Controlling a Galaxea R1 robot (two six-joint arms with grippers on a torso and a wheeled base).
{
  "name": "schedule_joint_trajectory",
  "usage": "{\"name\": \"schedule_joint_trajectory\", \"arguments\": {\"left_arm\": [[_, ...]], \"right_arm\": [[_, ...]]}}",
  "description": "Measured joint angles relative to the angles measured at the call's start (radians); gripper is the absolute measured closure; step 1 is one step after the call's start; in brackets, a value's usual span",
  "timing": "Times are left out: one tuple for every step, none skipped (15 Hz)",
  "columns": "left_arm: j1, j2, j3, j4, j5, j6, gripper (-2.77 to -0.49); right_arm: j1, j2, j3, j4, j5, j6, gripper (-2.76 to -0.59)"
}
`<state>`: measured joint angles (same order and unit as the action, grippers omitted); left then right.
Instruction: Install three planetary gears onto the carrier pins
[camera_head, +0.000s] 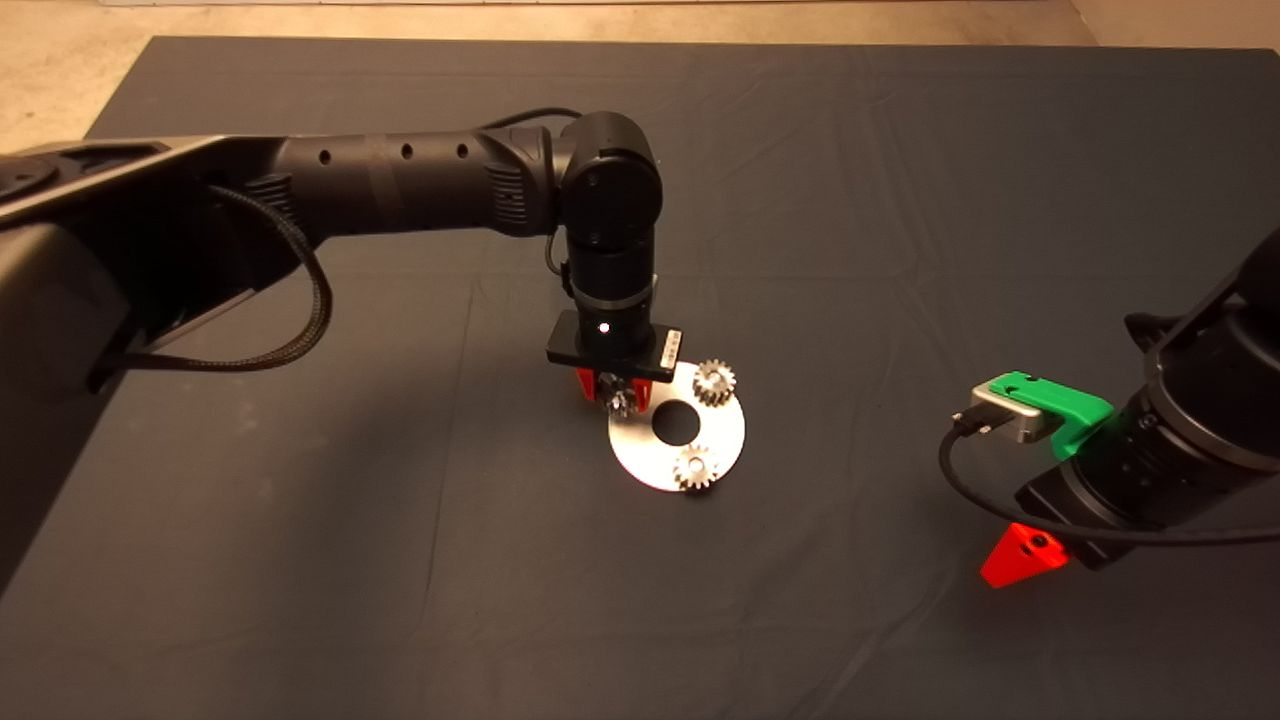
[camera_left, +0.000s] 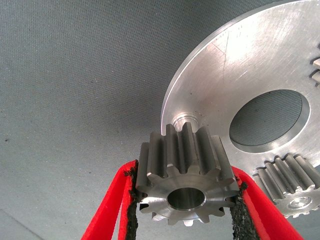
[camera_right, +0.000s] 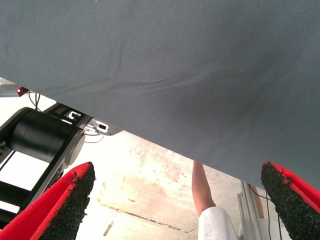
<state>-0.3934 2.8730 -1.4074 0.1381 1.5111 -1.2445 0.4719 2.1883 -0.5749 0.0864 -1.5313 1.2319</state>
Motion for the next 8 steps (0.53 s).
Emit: {"name": "schedule_joint_trajectory", "arguments": {"left_arm": [[0.001,0.000,0.000,0.000,0.000,0.000,-1.00],[0.002,0.000,0.000,0.001,0.001,0.000,-1.00],[0.002,0.000,0.000,0.001,0.001,0.000,-1.00],[0.002,0.000,0.000,0.001,0.001,0.000,-1.00],[0.002,0.000,0.002,0.002,0.001,-0.001,-1.00],[0.002,0.003,0.003,0.004,0.003,-0.002,-1.00],[0.002,0.008,0.003,0.008,0.013,-0.004,-1.00],[0.002,0.011,0.003,0.011,0.016,-0.004,-1.00]], "right_arm": [[0.000,0.000,0.000,0.000,0.000,0.000,-2.47],[0.000,0.000,0.000,0.000,0.000,0.000,-2.47],[0.000,0.000,0.000,0.000,0.000,0.000,-2.47],[0.000,0.000,0.000,0.000,0.000,0.000,-2.47],[0.000,0.000,0.000,0.000,0.000,0.000,-2.47],[0.000,0.000,0.000,0.000,0.000,0.000,-2.47],[0.000,0.000,0.000,0.000,0.000,0.000,-2.47],[0.000,0.000,0.000,0.000,0.000,0.000,-2.47]]}}
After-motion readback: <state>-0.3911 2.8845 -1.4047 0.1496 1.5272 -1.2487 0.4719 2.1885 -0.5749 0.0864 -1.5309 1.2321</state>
